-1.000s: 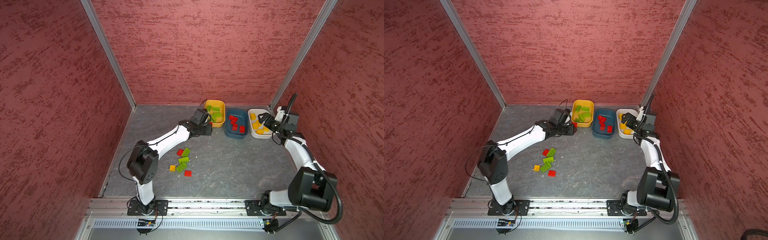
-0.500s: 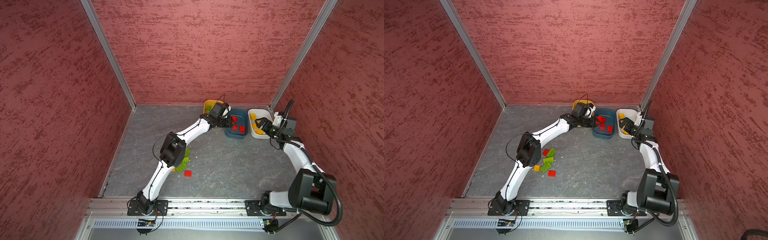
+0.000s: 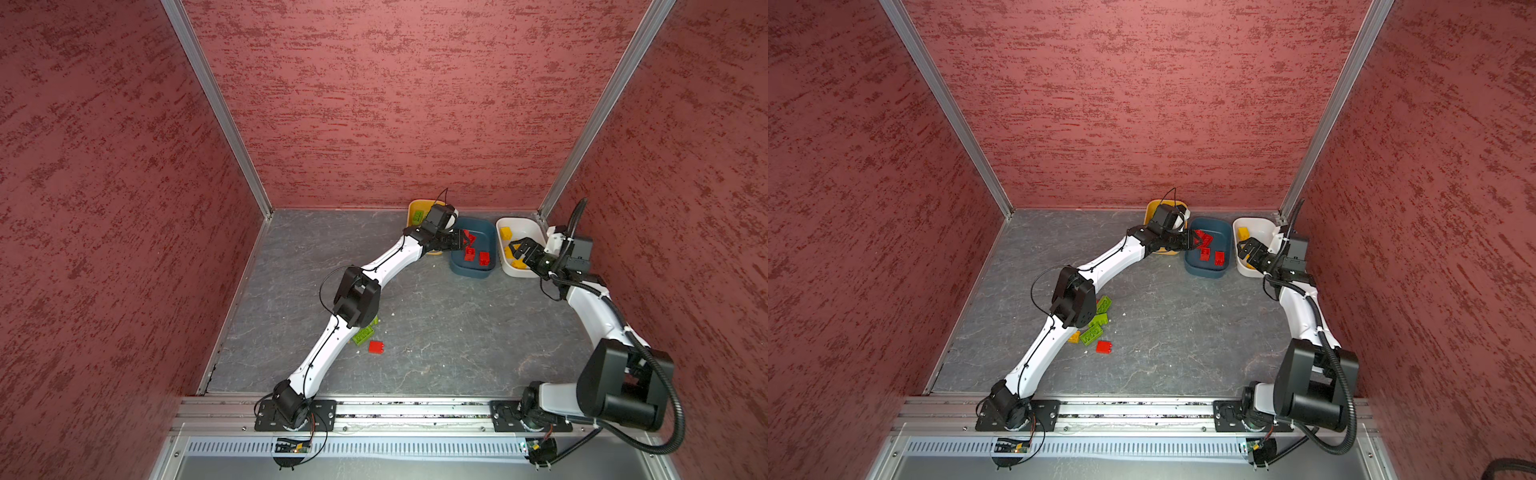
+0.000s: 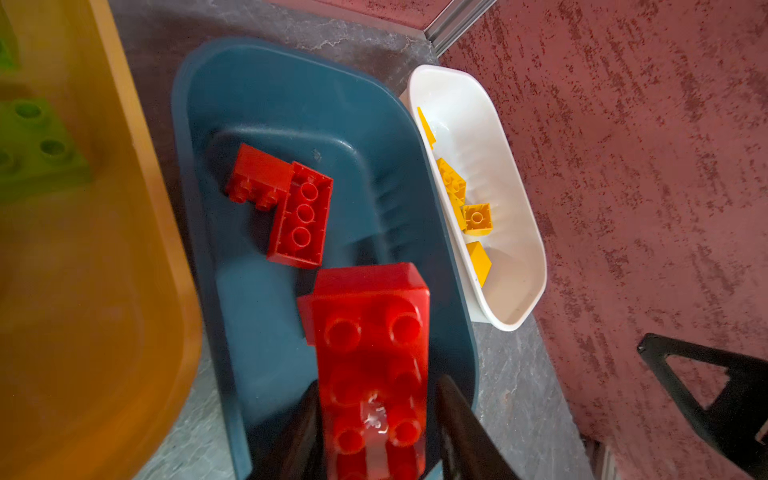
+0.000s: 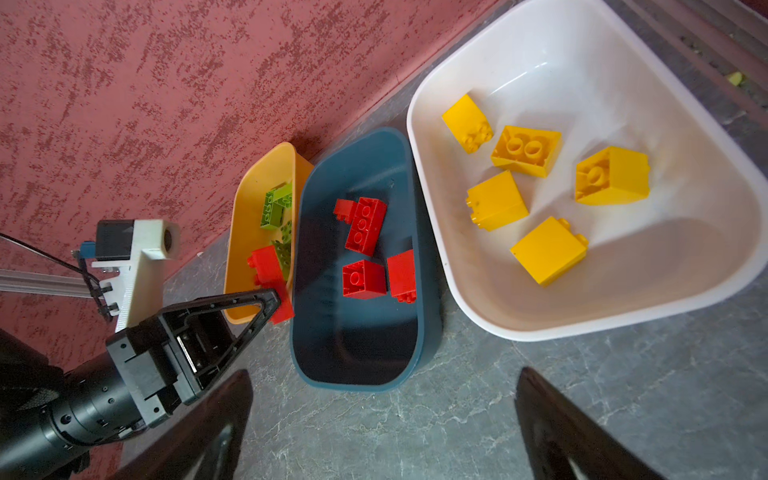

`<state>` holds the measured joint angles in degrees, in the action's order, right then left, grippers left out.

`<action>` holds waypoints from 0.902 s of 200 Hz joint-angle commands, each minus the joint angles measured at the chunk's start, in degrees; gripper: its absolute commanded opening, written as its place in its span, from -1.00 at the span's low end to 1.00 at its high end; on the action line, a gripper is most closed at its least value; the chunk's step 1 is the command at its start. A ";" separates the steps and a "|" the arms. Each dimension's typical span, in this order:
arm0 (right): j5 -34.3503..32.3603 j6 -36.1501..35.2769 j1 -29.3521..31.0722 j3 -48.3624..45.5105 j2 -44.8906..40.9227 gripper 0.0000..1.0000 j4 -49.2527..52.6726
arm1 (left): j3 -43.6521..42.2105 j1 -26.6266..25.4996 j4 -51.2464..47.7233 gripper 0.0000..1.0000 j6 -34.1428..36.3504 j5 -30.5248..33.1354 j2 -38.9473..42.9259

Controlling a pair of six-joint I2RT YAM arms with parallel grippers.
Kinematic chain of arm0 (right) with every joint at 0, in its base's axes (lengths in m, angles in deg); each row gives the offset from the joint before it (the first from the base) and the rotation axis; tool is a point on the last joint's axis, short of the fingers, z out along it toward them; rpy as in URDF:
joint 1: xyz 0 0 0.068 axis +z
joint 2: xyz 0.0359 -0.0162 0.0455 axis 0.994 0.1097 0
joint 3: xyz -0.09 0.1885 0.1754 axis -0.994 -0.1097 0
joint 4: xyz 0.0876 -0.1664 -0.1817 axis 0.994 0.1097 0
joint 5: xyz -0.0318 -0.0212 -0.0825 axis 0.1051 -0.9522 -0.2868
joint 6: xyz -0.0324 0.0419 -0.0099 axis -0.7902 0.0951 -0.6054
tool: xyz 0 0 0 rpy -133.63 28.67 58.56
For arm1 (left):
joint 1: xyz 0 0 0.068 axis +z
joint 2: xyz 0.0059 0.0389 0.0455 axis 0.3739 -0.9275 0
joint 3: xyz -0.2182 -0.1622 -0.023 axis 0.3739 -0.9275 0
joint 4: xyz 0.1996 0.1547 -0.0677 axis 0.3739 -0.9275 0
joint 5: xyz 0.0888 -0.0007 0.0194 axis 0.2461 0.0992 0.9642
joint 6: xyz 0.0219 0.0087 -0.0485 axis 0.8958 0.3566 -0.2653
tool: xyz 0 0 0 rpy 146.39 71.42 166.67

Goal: Sort the legos into containers by color
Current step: 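Carry the red brick with the left gripper over the teal tub, then open the left gripper over the teal tub and draw it back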

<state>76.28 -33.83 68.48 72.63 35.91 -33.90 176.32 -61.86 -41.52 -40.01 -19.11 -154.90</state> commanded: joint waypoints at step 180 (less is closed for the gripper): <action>-2.52 -0.84 10.53 -19.52 -14.00 0.97 -25.33 | -51.54 1.62 -8.22 0.99 -0.15 32.62 39.49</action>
<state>76.72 -33.77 77.00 54.09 22.16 -51.34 129.46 -60.72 -41.39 -38.75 5.00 -117.66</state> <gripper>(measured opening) 0.983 0.995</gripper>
